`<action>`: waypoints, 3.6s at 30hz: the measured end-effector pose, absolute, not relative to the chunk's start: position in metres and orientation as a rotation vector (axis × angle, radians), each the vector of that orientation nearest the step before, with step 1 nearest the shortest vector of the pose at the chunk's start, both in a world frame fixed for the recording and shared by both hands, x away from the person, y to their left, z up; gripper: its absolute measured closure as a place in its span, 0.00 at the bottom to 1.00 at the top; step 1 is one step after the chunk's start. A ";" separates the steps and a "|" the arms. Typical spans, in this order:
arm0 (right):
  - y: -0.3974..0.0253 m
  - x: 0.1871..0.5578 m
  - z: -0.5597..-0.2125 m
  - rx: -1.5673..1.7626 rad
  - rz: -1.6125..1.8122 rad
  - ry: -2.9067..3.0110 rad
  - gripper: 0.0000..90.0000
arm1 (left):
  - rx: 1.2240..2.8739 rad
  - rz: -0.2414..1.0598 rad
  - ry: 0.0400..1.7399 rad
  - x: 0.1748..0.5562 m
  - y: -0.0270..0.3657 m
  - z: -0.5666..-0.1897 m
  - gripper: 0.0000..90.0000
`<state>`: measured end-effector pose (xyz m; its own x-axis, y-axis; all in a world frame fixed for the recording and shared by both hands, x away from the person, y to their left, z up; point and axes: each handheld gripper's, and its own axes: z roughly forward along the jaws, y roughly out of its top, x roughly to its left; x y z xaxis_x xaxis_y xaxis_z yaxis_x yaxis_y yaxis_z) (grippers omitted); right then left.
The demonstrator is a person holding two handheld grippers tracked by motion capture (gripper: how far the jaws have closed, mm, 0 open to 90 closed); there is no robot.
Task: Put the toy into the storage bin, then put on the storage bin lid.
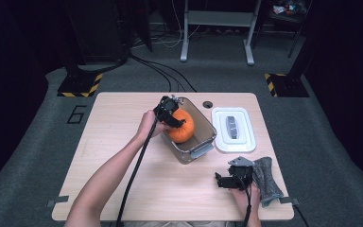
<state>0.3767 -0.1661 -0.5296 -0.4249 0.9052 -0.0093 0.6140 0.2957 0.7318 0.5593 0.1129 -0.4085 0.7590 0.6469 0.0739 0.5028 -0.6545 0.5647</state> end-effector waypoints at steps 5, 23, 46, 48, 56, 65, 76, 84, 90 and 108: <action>-0.167 0.377 -0.530 1.350 0.923 2.149 0.06 | 2.463 0.370 0.882 0.561 0.108 -0.413 0.40; -0.166 0.377 -0.530 1.368 0.931 2.146 0.06 | 2.280 0.326 0.858 0.549 0.133 -0.388 0.16; -0.167 0.378 -0.529 1.372 0.930 2.151 0.05 | 2.105 0.430 0.843 0.498 0.197 -0.365 0.09; -0.167 0.378 -0.529 1.376 0.929 2.151 0.04 | 2.094 0.441 0.844 0.493 0.203 -0.365 0.08; -0.165 0.376 -0.515 1.352 0.927 2.147 0.03 | 2.054 0.460 0.858 0.466 0.229 -0.373 0.05; -0.169 0.384 -0.491 1.336 0.948 2.122 0.03 | 2.027 0.495 0.899 0.440 0.254 -0.405 0.02; -0.181 0.406 -0.477 1.369 0.940 2.102 0.04 | 2.037 0.456 0.966 0.424 0.267 -0.458 0.01; -0.187 0.431 -0.472 1.413 0.932 2.099 0.04 | 2.052 0.437 1.022 0.415 0.271 -0.494 0.00; -0.189 0.455 -0.468 1.468 0.903 2.078 0.04 | 2.050 0.427 1.059 0.410 0.274 -0.512 0.00; -0.197 0.527 -0.468 1.572 0.856 2.081 0.07 | 2.165 0.465 1.037 0.406 0.270 -0.530 0.00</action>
<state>0.5266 -0.1971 -0.4682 -0.2920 0.9551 0.0502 0.7142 0.1828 0.6757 0.4064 0.2698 -0.5297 0.6185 0.7854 0.0253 0.5414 -0.4492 0.7107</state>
